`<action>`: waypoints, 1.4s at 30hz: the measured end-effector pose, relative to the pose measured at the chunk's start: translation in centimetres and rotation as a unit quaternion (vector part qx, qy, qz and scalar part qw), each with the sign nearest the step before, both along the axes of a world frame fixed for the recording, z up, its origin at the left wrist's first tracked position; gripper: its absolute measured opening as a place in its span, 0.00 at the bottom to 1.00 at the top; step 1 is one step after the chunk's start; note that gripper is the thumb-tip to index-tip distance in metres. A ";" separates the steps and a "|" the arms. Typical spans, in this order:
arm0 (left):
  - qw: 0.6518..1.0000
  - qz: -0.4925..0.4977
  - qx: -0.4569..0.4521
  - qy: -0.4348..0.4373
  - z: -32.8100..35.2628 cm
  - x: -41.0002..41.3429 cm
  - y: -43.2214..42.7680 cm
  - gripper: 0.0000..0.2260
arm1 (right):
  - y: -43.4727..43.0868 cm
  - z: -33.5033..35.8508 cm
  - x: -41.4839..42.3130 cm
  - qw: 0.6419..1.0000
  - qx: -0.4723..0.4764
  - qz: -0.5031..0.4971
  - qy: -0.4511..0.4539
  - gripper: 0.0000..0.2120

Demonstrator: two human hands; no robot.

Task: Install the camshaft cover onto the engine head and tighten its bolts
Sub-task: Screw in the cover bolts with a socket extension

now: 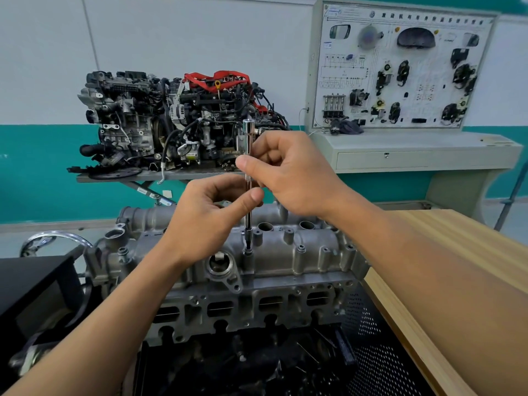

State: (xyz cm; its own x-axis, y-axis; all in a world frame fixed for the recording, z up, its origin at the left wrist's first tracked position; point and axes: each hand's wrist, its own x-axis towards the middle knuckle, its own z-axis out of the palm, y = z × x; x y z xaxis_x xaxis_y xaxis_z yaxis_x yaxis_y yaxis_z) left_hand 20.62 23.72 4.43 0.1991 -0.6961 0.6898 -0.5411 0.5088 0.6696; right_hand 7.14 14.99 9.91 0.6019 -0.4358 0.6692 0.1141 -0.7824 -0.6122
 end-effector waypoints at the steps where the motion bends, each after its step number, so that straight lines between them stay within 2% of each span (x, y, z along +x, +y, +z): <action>1: 1.000 0.006 -0.015 0.011 0.0 -0.1 0.0 0.08 | 0.0 -0.1 0.2 1.000 0.004 -0.007 -0.013 0.13; 4: 0.998 0.027 -0.039 0.037 -0.4 -0.1 -0.2 0.05 | 0.2 -0.4 0.6 0.999 0.007 -0.017 -0.035 0.15; 6: 0.998 0.038 -0.031 0.024 -0.4 0.1 -0.1 0.05 | 0.4 -0.3 0.6 0.999 0.011 -0.012 -0.037 0.14; 10: 0.999 0.021 0.021 -0.020 -0.1 0.4 0.0 0.10 | 0.2 0.0 0.3 0.998 0.035 0.044 0.003 0.08; 12: 0.999 0.000 0.039 -0.023 0.0 0.5 0.0 0.12 | -0.1 0.1 0.1 0.998 0.027 0.059 0.017 0.08; 15: 0.999 -0.013 0.039 -0.015 0.0 0.5 0.0 0.13 | -0.1 0.1 0.0 0.999 -0.016 0.023 0.021 0.12; 19: 1.000 0.008 -0.012 0.018 -0.2 0.1 0.0 0.13 | 0.0 -0.2 0.6 0.999 0.008 -0.013 -0.028 0.14; 23: 0.998 0.032 -0.030 0.049 -0.3 0.1 0.0 0.08 | 0.4 -0.4 0.8 0.998 -0.002 -0.029 -0.049 0.16; 28: 1.000 0.007 0.007 0.012 -0.1 0.2 0.3 0.08 | 0.2 -0.1 -0.1 0.998 0.035 0.047 0.007 0.06; 33: 0.999 -0.015 0.034 -0.016 0.1 0.3 0.3 0.09 | 0.1 -0.1 -0.3 0.999 -0.017 0.021 0.032 0.11; 38: 0.999 0.007 0.000 0.032 -0.1 0.0 0.1 0.11 | 0.2 -0.6 0.4 0.999 0.003 -0.017 -0.029 0.13; 42: 0.997 0.037 -0.026 0.066 -0.3 0.1 -0.1 0.08 | 0.4 -0.8 0.6 0.998 0.009 -0.028 -0.054 0.13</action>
State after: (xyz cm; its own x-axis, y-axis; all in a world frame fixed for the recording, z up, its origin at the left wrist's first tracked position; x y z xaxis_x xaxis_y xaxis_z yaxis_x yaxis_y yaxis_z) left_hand 20.69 23.63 4.16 0.3398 -0.6393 0.6898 -0.4884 0.5068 0.7104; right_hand 7.76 15.39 9.07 0.5009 -0.4789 0.7209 0.1362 -0.7789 -0.6121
